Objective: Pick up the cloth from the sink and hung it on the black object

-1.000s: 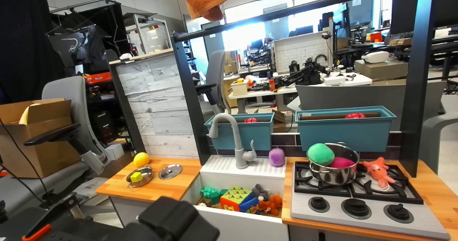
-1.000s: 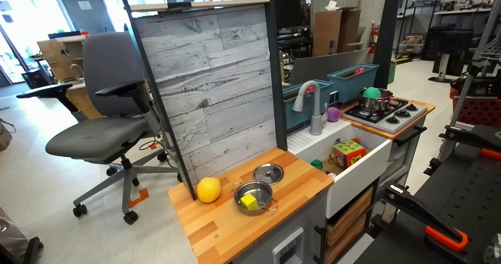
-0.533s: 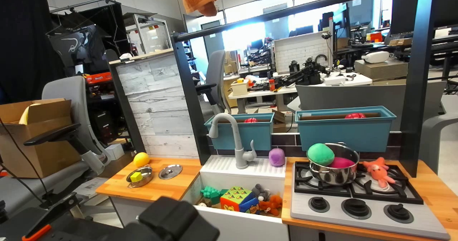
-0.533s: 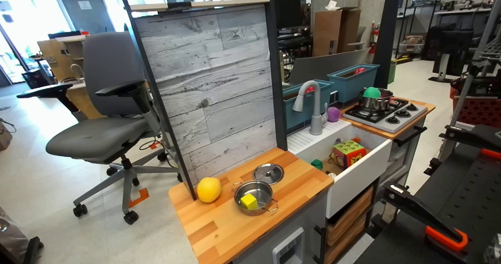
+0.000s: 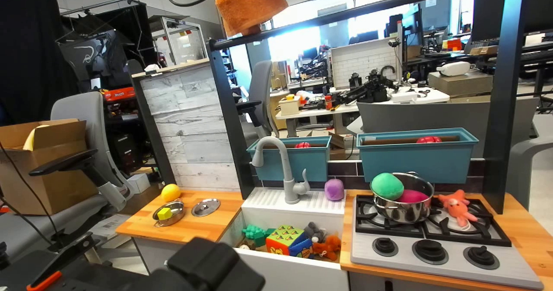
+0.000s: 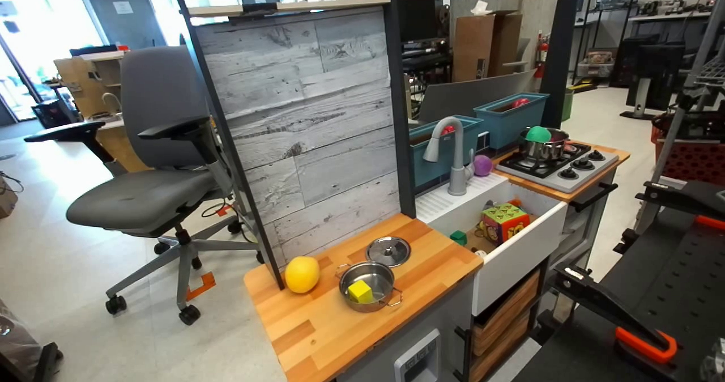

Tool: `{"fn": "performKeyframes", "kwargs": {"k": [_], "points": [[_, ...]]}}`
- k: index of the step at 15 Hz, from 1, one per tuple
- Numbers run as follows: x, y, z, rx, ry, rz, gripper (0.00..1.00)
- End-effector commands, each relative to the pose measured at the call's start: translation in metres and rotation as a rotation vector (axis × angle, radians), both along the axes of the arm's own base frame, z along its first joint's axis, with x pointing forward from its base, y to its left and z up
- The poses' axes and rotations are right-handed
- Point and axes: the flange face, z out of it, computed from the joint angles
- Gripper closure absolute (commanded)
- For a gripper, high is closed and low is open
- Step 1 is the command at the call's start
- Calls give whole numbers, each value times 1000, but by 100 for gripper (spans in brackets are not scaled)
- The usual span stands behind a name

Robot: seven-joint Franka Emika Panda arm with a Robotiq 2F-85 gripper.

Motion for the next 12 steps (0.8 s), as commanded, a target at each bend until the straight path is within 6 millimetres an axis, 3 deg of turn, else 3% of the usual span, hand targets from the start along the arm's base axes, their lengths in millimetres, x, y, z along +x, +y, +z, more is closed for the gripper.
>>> {"fn": "performKeyframes", "kwargs": {"k": [1, 12], "points": [[-4, -3, -14, -19, 74, 22, 99], [-9, -13, -48, -85, 188, 52, 99]]}}
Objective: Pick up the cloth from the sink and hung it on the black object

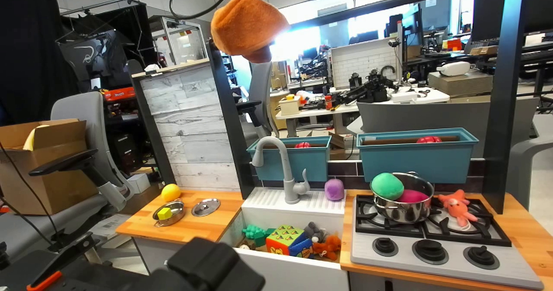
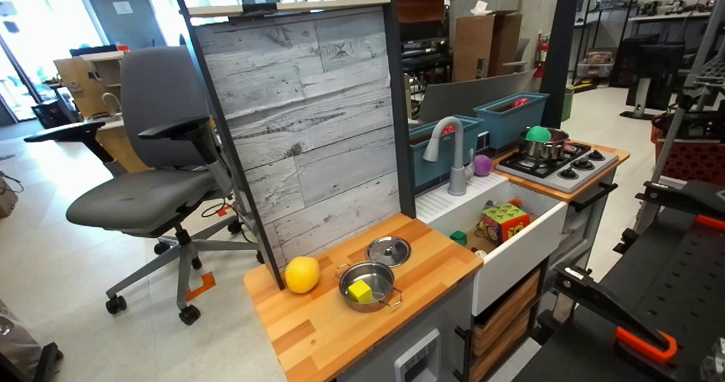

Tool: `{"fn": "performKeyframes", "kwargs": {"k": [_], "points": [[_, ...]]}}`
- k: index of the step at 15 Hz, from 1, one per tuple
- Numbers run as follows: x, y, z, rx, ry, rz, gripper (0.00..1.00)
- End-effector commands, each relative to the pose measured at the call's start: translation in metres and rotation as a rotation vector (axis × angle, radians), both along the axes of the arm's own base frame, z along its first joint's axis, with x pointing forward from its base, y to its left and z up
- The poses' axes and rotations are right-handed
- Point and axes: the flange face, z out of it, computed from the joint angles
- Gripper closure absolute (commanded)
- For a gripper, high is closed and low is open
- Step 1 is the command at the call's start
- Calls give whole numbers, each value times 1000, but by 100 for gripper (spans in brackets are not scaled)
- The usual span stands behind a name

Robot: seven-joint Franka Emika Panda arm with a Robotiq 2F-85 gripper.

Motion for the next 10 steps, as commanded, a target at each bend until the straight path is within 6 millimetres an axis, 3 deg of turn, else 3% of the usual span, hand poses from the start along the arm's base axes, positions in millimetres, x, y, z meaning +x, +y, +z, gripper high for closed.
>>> {"fn": "performKeyframes", "kwargs": {"k": [1, 5, 10], "points": [[-3, -5, -3, -11, 29, -6, 99], [-2, -12, -9, -4, 52, -44, 99], [-5, -38, -17, 39, 115, -167, 99]]}}
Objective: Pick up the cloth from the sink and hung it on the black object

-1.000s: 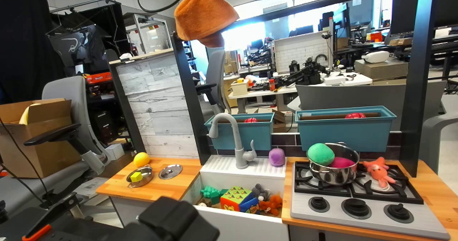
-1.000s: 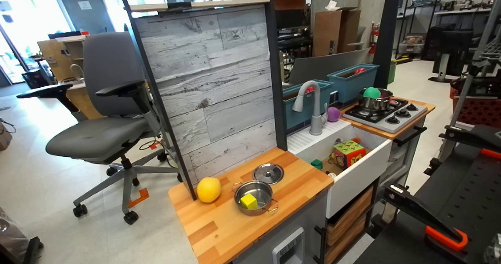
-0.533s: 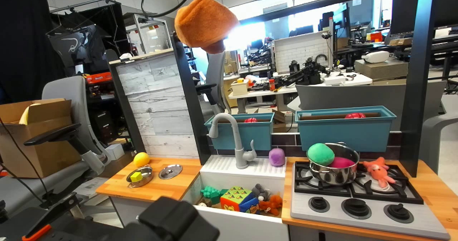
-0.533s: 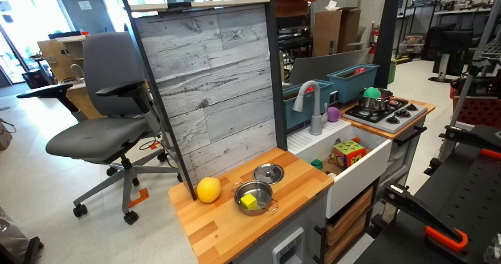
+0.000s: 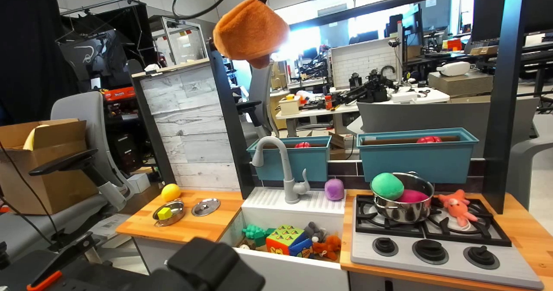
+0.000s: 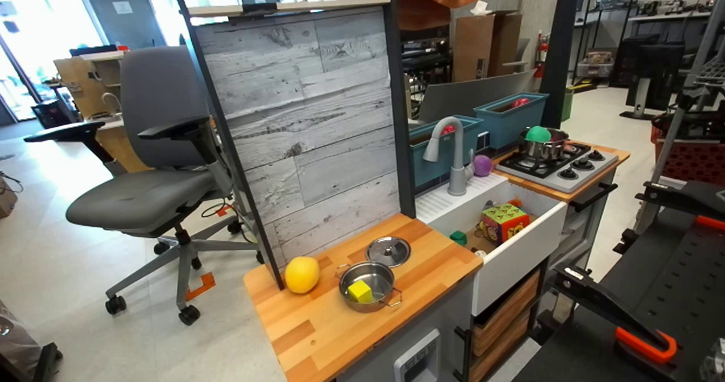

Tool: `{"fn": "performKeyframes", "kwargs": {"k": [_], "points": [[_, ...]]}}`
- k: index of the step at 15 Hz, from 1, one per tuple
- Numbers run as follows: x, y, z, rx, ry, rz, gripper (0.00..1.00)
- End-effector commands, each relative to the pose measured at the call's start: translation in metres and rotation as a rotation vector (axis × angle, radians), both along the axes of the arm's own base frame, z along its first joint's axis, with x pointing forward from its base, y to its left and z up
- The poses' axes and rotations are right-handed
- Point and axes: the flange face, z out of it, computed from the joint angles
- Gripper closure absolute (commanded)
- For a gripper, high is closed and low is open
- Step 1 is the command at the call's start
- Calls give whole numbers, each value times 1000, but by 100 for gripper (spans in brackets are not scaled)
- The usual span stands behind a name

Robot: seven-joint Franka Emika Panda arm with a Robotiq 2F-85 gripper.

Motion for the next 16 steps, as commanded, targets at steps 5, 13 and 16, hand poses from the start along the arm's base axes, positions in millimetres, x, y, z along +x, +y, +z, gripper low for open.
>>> {"fn": "performKeyframes", "kwargs": {"k": [5, 13, 16], "points": [[-9, -50, -11, 45, 82, -198, 99], [-14, -77, -18, 85, 122, -310, 99], [-14, -76, -19, 87, 132, -307, 89]]}}
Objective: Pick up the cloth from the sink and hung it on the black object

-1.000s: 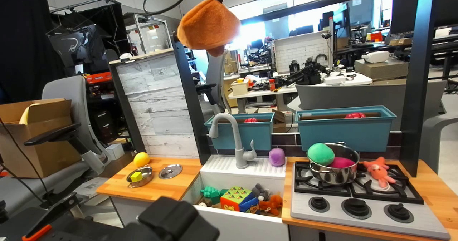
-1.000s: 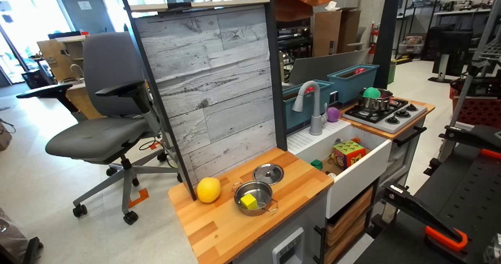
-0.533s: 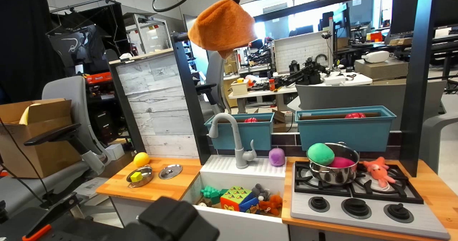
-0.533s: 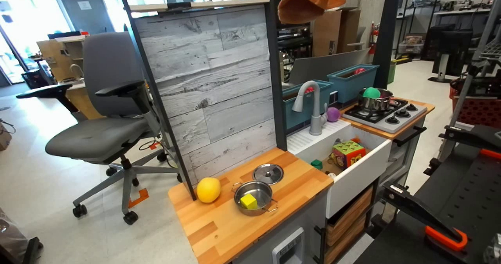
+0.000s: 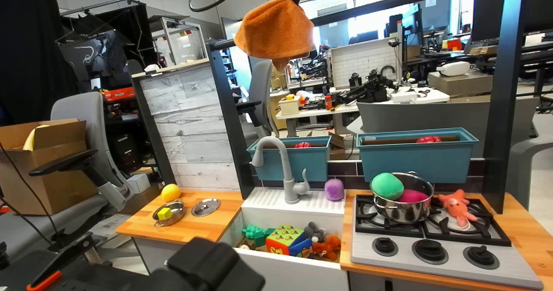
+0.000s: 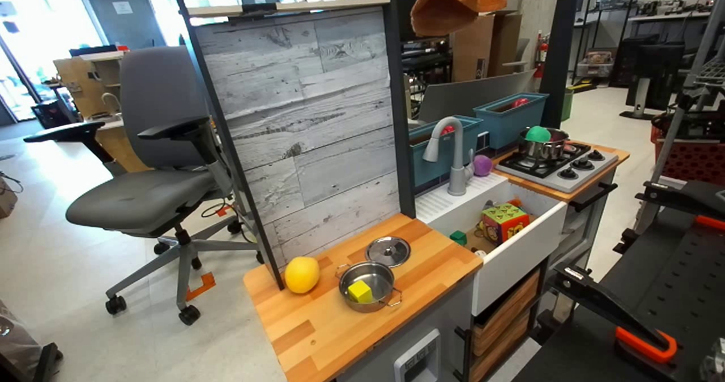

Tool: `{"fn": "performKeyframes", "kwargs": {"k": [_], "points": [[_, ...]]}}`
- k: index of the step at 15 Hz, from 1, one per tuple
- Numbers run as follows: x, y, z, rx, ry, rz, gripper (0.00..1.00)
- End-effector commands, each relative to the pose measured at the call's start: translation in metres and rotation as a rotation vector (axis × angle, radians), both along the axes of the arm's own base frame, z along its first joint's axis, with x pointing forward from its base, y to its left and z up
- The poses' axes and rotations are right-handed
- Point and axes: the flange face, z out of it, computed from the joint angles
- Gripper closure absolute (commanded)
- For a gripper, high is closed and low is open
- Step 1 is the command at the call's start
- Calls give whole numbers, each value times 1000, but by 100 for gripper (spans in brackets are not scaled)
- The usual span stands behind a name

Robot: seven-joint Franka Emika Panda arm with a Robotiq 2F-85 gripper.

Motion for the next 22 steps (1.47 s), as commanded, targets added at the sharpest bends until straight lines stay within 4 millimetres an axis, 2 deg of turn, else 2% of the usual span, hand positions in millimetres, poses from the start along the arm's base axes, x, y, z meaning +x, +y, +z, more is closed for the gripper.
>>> {"fn": "performKeyframes", "kwargs": {"k": [1, 10, 11, 22], "points": [[0, -2, 2, 5, 1, -19, 70], [0, -1, 2, -2, 1, -15, 4], [0, -1, 2, -1, 1, -14, 1], [0, 0, 4, 7, -5, -11, 0]]}}
